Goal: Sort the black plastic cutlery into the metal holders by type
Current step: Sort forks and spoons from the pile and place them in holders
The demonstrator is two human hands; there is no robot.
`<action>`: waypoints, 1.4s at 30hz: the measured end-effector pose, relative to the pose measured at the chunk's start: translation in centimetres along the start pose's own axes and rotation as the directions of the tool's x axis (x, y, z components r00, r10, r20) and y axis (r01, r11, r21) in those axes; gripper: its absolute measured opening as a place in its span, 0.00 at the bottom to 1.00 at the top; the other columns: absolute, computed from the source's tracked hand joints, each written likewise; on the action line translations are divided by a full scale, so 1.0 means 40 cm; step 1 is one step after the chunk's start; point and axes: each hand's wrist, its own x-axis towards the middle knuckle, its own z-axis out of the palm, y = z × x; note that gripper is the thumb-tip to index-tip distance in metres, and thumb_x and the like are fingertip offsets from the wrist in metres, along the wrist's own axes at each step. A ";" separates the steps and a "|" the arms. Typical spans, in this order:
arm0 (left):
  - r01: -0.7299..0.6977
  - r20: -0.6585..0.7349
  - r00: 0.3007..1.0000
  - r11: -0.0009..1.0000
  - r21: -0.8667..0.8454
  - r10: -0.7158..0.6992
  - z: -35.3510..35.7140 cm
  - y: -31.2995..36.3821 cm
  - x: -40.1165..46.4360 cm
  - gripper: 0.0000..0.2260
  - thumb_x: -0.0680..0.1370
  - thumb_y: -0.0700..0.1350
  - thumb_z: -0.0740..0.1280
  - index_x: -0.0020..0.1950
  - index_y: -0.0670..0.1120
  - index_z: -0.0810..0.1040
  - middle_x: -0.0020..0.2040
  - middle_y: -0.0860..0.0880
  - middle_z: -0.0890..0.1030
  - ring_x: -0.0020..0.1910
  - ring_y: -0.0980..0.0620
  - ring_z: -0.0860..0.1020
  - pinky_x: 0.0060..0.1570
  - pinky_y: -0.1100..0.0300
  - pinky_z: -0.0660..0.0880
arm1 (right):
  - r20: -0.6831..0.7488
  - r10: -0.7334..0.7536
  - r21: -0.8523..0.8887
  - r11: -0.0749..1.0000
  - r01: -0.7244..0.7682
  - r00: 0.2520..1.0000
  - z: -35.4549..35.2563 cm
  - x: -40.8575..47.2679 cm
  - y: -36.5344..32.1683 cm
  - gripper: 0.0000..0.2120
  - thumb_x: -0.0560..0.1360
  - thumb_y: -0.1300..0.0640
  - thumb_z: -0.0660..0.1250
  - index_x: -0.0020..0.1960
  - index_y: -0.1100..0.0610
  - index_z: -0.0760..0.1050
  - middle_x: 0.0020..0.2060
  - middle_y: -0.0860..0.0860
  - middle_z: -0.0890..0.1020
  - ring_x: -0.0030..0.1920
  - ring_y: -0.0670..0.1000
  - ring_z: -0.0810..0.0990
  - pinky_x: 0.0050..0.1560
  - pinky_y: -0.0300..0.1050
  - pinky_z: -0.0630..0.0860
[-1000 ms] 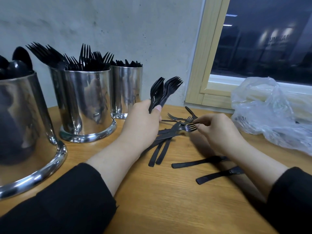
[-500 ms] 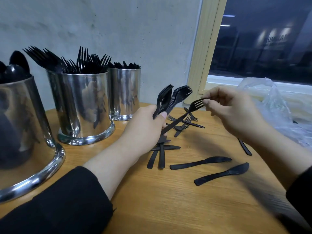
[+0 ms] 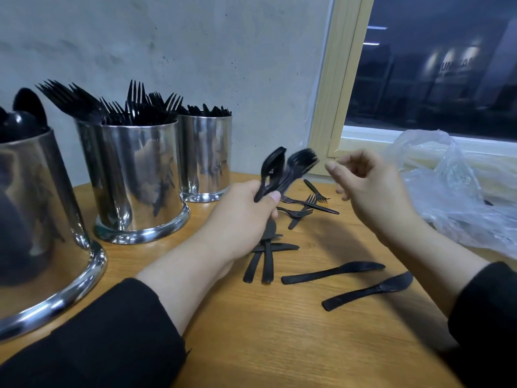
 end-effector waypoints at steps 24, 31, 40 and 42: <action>-0.059 -0.285 0.954 0.991 0.124 0.092 -0.025 0.003 0.020 0.15 0.85 0.49 0.60 0.47 0.41 0.77 0.40 0.47 0.83 0.38 0.52 0.79 0.33 0.61 0.69 | 0.166 -0.056 -0.068 0.995 0.068 0.984 -0.034 -0.012 0.006 0.09 0.80 0.51 0.66 0.45 0.53 0.80 0.34 0.50 0.82 0.34 0.46 0.76 0.38 0.42 0.74; -0.004 -0.049 0.999 1.000 -0.007 0.004 0.005 0.006 -0.005 0.12 0.85 0.49 0.61 0.48 0.45 0.79 0.41 0.46 0.85 0.30 0.60 0.79 0.29 0.68 0.69 | 0.132 -0.137 0.144 0.982 0.118 0.982 -0.050 -0.037 -0.021 0.07 0.80 0.54 0.66 0.47 0.55 0.80 0.32 0.47 0.81 0.35 0.49 0.80 0.41 0.45 0.79; 0.118 0.188 0.979 0.966 -0.231 -0.075 0.021 0.014 -0.021 0.14 0.84 0.49 0.62 0.54 0.39 0.80 0.26 0.56 0.77 0.24 0.58 0.69 0.25 0.66 0.60 | 0.016 -0.117 0.071 0.991 0.116 0.993 -0.025 -0.036 -0.020 0.06 0.80 0.53 0.66 0.45 0.50 0.78 0.34 0.47 0.82 0.33 0.44 0.79 0.40 0.46 0.78; 0.121 0.220 0.973 0.959 -0.257 -0.064 0.019 0.019 -0.022 0.13 0.84 0.48 0.62 0.54 0.39 0.79 0.24 0.58 0.76 0.24 0.58 0.67 0.25 0.67 0.59 | -0.002 -0.115 0.056 0.992 0.115 0.993 -0.022 -0.026 -0.019 0.06 0.79 0.52 0.67 0.43 0.48 0.78 0.33 0.45 0.83 0.32 0.42 0.78 0.39 0.46 0.78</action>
